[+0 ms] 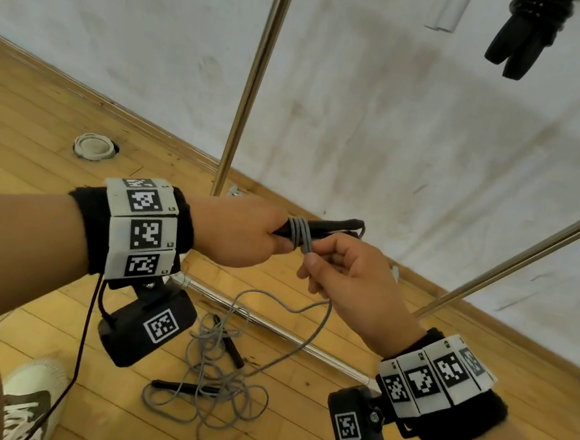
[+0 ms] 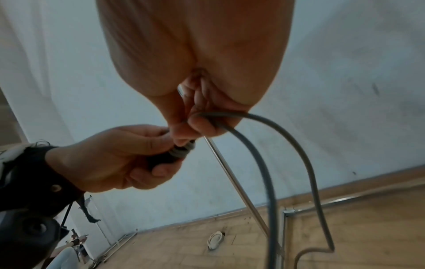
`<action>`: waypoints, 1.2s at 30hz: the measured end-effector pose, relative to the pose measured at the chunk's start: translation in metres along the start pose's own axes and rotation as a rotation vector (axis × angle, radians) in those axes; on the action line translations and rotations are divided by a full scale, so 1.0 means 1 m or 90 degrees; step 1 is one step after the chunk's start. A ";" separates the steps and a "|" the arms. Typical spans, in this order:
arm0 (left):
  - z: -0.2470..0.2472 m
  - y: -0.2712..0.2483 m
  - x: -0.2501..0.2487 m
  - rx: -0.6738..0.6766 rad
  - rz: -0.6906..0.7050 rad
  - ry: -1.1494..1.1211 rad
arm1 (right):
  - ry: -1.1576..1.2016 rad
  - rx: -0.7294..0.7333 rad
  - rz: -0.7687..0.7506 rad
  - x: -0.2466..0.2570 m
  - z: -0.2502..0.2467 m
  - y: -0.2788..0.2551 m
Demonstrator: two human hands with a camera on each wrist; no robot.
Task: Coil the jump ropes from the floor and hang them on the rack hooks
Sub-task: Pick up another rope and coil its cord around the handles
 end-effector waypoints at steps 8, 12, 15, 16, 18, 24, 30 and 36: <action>-0.011 -0.014 -0.006 0.015 0.053 -0.142 | 0.071 -0.041 -0.017 -0.011 -0.004 -0.007; -0.013 -0.022 -0.010 0.034 0.095 -0.152 | 0.059 0.054 -0.050 -0.018 0.000 -0.011; -0.008 -0.029 -0.014 0.092 0.114 -0.160 | 0.112 0.136 -0.017 -0.023 0.003 -0.015; -0.005 -0.030 -0.014 0.115 0.115 -0.152 | 0.133 0.158 -0.005 -0.023 0.004 -0.017; 0.000 -0.032 -0.015 0.156 0.111 -0.135 | 0.129 0.180 -0.001 -0.022 0.006 -0.017; 0.006 -0.038 -0.016 0.246 0.110 -0.082 | -0.110 0.257 0.116 -0.035 0.001 -0.022; 0.016 -0.039 -0.016 0.282 0.084 0.039 | -0.264 0.392 0.035 -0.028 0.002 -0.009; 0.031 -0.034 -0.016 0.260 0.081 0.188 | -0.120 0.313 0.069 -0.029 -0.004 -0.006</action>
Point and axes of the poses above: each hand's wrist, its own y-axis towards the middle knuckle, its own z-axis out of the palm, x = y × z, the point moved 4 cm from there along y, towards the middle knuckle, and after that the axes turned 14 degrees about -z, right-handed, at the moved point
